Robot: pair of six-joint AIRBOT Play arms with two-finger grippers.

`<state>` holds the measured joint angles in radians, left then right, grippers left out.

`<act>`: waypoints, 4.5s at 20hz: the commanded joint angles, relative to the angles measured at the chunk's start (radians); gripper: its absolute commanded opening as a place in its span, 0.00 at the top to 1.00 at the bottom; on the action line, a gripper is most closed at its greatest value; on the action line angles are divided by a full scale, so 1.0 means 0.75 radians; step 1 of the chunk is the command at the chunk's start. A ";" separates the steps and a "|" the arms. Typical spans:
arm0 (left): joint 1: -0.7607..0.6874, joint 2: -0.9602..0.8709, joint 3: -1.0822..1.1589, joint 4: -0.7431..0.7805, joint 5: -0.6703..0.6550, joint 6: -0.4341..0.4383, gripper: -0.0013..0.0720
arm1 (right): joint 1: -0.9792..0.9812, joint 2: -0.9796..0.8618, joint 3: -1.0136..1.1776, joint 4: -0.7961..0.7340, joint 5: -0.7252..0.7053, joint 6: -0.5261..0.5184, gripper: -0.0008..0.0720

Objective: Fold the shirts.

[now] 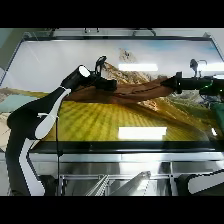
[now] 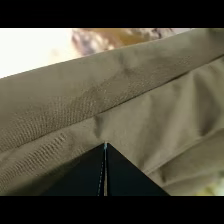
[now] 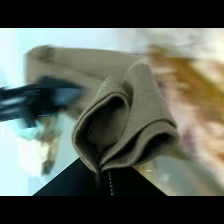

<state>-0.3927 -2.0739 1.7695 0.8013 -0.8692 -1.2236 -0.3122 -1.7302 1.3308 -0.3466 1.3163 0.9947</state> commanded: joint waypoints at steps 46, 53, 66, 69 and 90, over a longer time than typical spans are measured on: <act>0.738 1.082 -0.861 -0.582 -0.829 0.354 0.96 | 0.528 -0.253 0.421 -0.475 -0.119 0.510 0.12; 0.738 1.082 -0.861 -0.583 -0.835 0.353 0.96 | 0.725 -0.436 0.421 -0.431 -0.407 0.664 0.23; 0.738 1.082 -0.861 -0.584 -0.868 0.353 0.96 | 0.866 -0.423 0.433 -0.031 -0.584 0.444 0.96; 0.738 1.082 -0.861 -0.583 -0.872 0.353 0.96 | 0.812 -0.283 0.433 -0.069 -0.590 0.473 0.97; 0.736 1.082 -0.862 -0.580 -0.827 0.348 0.96 | -1.134 0.474 0.384 -1.495 0.363 0.909 0.96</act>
<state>0.1600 -1.2629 1.1236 0.3660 -1.4986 -0.9592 -1.0771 -1.3708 1.6428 -1.2991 1.5082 1.7283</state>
